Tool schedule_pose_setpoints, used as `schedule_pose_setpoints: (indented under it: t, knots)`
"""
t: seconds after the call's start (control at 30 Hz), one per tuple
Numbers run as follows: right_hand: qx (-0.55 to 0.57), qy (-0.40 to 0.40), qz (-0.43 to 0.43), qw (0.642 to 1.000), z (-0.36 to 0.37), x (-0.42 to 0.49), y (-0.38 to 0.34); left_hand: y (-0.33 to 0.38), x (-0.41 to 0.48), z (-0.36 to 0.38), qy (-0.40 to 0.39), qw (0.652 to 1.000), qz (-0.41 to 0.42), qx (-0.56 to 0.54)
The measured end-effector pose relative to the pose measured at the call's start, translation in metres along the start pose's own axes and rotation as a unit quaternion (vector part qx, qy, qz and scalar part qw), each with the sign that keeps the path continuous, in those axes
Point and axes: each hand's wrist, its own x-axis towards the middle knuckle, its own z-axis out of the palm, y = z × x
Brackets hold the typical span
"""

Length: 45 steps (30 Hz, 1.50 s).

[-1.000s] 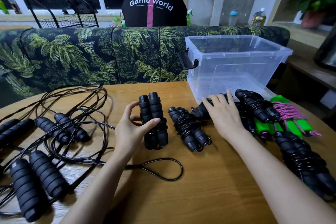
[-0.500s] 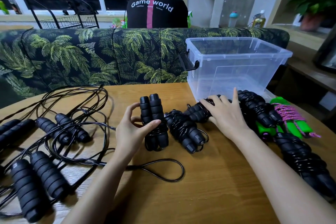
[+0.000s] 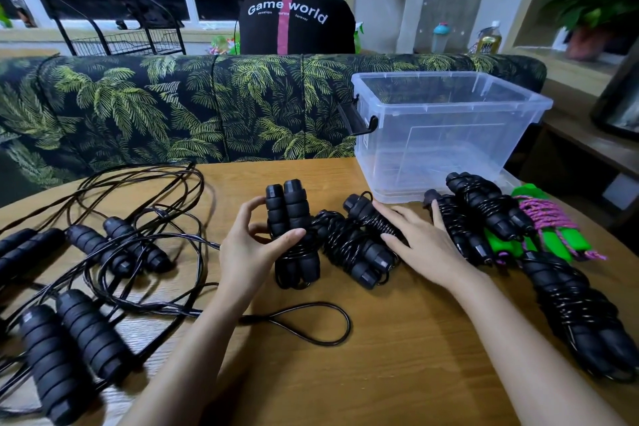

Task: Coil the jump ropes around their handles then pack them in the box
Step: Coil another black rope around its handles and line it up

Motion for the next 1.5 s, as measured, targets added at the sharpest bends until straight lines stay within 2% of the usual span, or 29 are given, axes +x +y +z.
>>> schedule_pose_setpoints:
  t: [0.13,0.2,0.33,0.53,0.7,0.8,0.9,1.03,1.1,1.17,1.23,1.37,1.5]
  knots:
    - [-0.139,0.094,0.059,0.984,0.009,-0.007,0.001,-0.001,0.0,0.0,0.001,1.0,-0.001,0.002]
    - [-0.159,0.131,0.063,0.977,0.013,-0.008,0.001,-0.001,0.0,0.0,0.003,1.0,-0.002,0.004]
    - [-0.158,0.11,0.043,0.98,0.019,-0.008,0.006,0.0,0.001,0.001,-0.001,1.0,-0.002,0.007]
    - [-0.148,0.103,0.108,0.978,0.025,-0.004,0.007,-0.001,0.001,0.001,0.002,1.0,-0.002,-0.001]
    - [-0.081,0.134,0.07,0.985,0.011,-0.013,-0.006,0.0,0.001,0.002,-0.001,1.0,-0.006,0.003]
    - [-0.044,0.095,0.014,0.994,0.01,-0.017,-0.043,0.0,0.002,0.002,0.0,1.0,-0.007,0.004]
    - [-0.078,0.066,-0.026,0.994,0.025,-0.015,-0.063,0.001,-0.001,0.001,0.008,1.0,-0.002,0.0]
    - [-0.099,0.101,-0.031,0.99,0.036,-0.012,-0.058,0.001,-0.003,0.0,0.007,1.0,0.003,-0.007]
    - [-0.105,0.15,-0.016,0.983,0.03,-0.011,-0.05,0.002,-0.004,0.0,0.003,1.0,0.001,-0.008]
    - [-0.119,0.213,0.033,0.969,0.013,-0.007,-0.035,0.002,-0.004,0.001,-0.001,1.0,-0.001,-0.012]
    - [-0.144,0.236,0.09,0.957,-0.009,-0.004,-0.016,0.003,-0.004,0.002,-0.001,1.0,0.0,-0.011]
    - [-0.183,0.186,0.167,0.951,-0.027,-0.001,0.013,0.003,-0.004,0.005,0.0,1.0,-0.002,-0.007]
    - [-0.176,0.16,0.172,0.956,-0.019,0.003,0.022,0.002,-0.004,0.005,0.001,1.0,-0.001,-0.006]
